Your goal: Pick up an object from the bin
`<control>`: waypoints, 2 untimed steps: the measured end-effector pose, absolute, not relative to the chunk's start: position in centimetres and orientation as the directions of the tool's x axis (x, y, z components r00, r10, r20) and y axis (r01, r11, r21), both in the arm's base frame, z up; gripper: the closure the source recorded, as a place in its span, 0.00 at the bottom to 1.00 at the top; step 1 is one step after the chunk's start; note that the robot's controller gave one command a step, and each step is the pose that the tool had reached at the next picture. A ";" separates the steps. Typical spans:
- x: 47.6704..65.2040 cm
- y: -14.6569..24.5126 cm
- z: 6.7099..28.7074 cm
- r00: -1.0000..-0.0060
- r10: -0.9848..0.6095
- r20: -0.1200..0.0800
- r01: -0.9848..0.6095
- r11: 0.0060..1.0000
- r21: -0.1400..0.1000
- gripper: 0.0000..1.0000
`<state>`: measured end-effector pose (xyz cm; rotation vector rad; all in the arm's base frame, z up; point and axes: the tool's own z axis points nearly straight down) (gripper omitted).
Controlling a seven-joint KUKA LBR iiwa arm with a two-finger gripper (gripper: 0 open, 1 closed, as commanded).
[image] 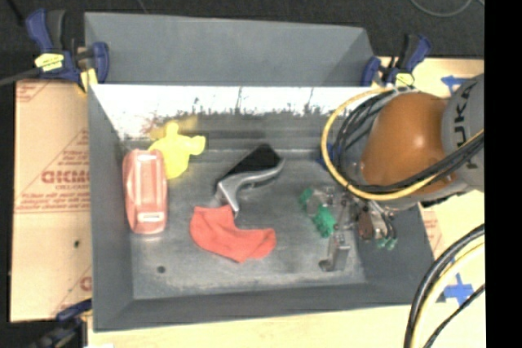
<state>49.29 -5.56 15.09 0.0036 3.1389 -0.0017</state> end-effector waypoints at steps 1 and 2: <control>51.3 -3.1 13.0 -0.994 -0.106 -0.007 -0.106 0.994 -0.005 0.00; 51.3 0.2 11.0 -0.978 -0.207 -0.002 -0.207 0.978 0.000 0.00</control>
Offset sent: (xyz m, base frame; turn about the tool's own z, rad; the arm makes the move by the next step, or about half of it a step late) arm 0.0140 0.0782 -0.0527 -0.1389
